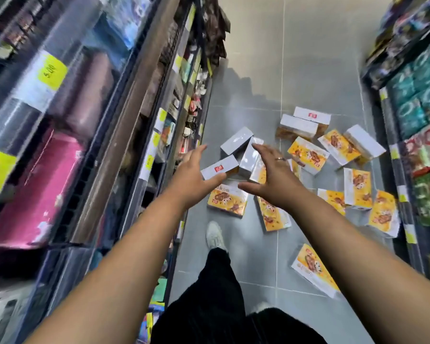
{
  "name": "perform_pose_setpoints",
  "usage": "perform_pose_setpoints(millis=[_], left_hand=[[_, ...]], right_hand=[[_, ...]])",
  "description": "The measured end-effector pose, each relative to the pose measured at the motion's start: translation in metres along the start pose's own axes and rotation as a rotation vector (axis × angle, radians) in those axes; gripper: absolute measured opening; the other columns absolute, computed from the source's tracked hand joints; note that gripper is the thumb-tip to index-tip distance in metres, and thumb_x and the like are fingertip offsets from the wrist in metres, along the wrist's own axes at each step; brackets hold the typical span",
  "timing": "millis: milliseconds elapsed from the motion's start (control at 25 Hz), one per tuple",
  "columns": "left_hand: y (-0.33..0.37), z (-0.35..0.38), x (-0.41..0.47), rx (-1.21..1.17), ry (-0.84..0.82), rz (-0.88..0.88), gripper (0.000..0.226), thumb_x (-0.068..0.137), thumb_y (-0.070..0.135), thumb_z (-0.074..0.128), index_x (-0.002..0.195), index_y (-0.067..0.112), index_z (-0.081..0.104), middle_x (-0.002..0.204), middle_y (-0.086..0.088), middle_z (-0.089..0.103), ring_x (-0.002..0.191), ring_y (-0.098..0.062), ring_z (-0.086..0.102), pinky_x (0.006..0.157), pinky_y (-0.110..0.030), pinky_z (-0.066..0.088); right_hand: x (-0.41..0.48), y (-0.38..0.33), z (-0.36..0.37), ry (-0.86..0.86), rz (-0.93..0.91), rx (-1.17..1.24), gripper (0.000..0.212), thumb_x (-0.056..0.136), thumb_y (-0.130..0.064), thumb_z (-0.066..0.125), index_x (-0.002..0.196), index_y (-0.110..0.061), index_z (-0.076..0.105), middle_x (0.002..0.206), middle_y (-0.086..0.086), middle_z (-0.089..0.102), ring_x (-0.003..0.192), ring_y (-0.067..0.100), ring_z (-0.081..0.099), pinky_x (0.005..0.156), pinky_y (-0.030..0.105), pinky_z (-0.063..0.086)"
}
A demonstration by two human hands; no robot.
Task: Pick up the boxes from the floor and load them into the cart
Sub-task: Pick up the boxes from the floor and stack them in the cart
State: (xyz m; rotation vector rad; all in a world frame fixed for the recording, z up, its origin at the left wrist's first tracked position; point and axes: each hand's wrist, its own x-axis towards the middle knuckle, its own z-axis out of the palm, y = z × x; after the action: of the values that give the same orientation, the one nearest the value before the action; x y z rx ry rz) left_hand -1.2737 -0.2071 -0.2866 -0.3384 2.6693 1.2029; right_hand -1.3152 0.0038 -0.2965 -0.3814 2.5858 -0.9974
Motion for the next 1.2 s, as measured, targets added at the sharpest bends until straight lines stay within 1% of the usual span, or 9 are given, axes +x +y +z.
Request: perform_pose_setpoints(millis=[80, 240, 360, 480, 600, 760, 920, 1040, 1200], left_hand=[[-0.01, 0.012, 0.059, -0.043, -0.053, -0.013, 0.081, 0.082, 0.036, 0.074, 0.149, 0.024, 0.029, 0.152, -0.004, 0.033, 0.137, -0.018, 0.034, 0.101, -0.02, 0.024], [-0.04, 0.031, 0.139, -0.05, -0.13, -0.077, 0.083, 0.08, 0.038, 0.075, 0.147, 0.028, 0.029, 0.15, -0.003, 0.034, 0.134, -0.019, 0.037, 0.097, -0.024, 0.027], [-0.077, 0.046, 0.194, -0.016, -0.158, -0.141, 0.086, 0.078, 0.04, 0.076, 0.148, 0.025, 0.029, 0.152, -0.004, 0.032, 0.135, -0.02, 0.037, 0.097, -0.023, 0.026], [-0.11, 0.064, 0.239, -0.011, -0.155, -0.206, 0.088, 0.077, 0.041, 0.077, 0.148, 0.025, 0.028, 0.153, -0.006, 0.031, 0.136, -0.022, 0.036, 0.095, -0.024, 0.028], [-0.162, 0.098, 0.274, -0.075, -0.097, -0.355, 0.088, 0.078, 0.039, 0.077, 0.149, 0.027, 0.026, 0.153, -0.008, 0.03, 0.137, -0.023, 0.034, 0.094, -0.025, 0.028], [-0.24, 0.163, 0.307, -0.005, -0.088, -0.416, 0.092, 0.075, 0.042, 0.079, 0.149, 0.024, 0.027, 0.152, -0.008, 0.032, 0.137, -0.023, 0.035, 0.104, -0.029, 0.031], [-0.315, 0.22, 0.336, 0.081, -0.114, -0.408, 0.096, 0.072, 0.043, 0.081, 0.148, 0.021, 0.027, 0.15, -0.009, 0.032, 0.134, -0.023, 0.038, 0.103, -0.029, 0.033], [-0.363, 0.262, 0.366, 0.181, -0.145, -0.403, 0.103, 0.07, 0.043, 0.082, 0.15, 0.02, 0.022, 0.152, -0.009, 0.026, 0.135, -0.026, 0.036, 0.105, -0.033, 0.032], [-0.411, 0.305, 0.412, 0.415, -0.245, -0.363, 0.119, 0.067, 0.05, 0.082, 0.153, 0.022, 0.005, 0.159, -0.009, 0.008, 0.143, -0.032, 0.017, 0.114, -0.045, 0.023]], right_hand=[[0.05, 0.018, 0.008, -0.006, 0.064, -0.043, 0.099, 0.073, -0.048, 0.078, 0.151, -0.033, 0.019, 0.158, 0.002, 0.018, 0.144, 0.024, 0.02, 0.113, 0.034, 0.022], [0.123, 0.051, 0.027, -0.047, 0.135, -0.079, 0.097, 0.071, -0.047, 0.08, 0.149, -0.037, 0.022, 0.155, 0.004, 0.022, 0.14, 0.032, 0.025, 0.112, 0.043, 0.03], [0.174, 0.079, 0.051, -0.115, 0.162, -0.135, 0.097, 0.072, -0.045, 0.08, 0.149, -0.036, 0.023, 0.155, 0.004, 0.022, 0.138, 0.034, 0.026, 0.109, 0.046, 0.033], [0.219, 0.108, 0.08, -0.167, 0.12, -0.203, 0.096, 0.073, -0.044, 0.079, 0.15, -0.03, 0.024, 0.154, 0.007, 0.024, 0.137, 0.036, 0.028, 0.106, 0.047, 0.037], [0.264, 0.148, 0.129, -0.306, 0.07, -0.307, 0.097, 0.074, -0.044, 0.078, 0.151, -0.027, 0.021, 0.155, 0.009, 0.023, 0.134, 0.039, 0.03, 0.103, 0.049, 0.041], [0.318, 0.22, 0.195, -0.363, -0.004, -0.464, 0.101, 0.073, -0.047, 0.078, 0.151, -0.027, 0.018, 0.155, 0.009, 0.02, 0.131, 0.04, 0.032, 0.096, 0.051, 0.045], [0.364, 0.289, 0.264, -0.378, -0.021, -0.54, 0.102, 0.072, -0.041, 0.08, 0.151, -0.026, 0.018, 0.156, 0.011, 0.018, 0.131, 0.042, 0.032, 0.095, 0.053, 0.042], [0.401, 0.339, 0.317, -0.418, -0.018, -0.593, 0.104, 0.072, -0.039, 0.08, 0.152, -0.029, 0.013, 0.158, 0.008, 0.013, 0.134, 0.042, 0.028, 0.097, 0.055, 0.042], [0.453, 0.381, 0.362, -0.403, -0.052, -0.72, 0.108, 0.072, -0.045, 0.079, 0.152, -0.031, 0.007, 0.161, 0.009, 0.008, 0.139, 0.048, 0.02, 0.11, 0.061, 0.026]])
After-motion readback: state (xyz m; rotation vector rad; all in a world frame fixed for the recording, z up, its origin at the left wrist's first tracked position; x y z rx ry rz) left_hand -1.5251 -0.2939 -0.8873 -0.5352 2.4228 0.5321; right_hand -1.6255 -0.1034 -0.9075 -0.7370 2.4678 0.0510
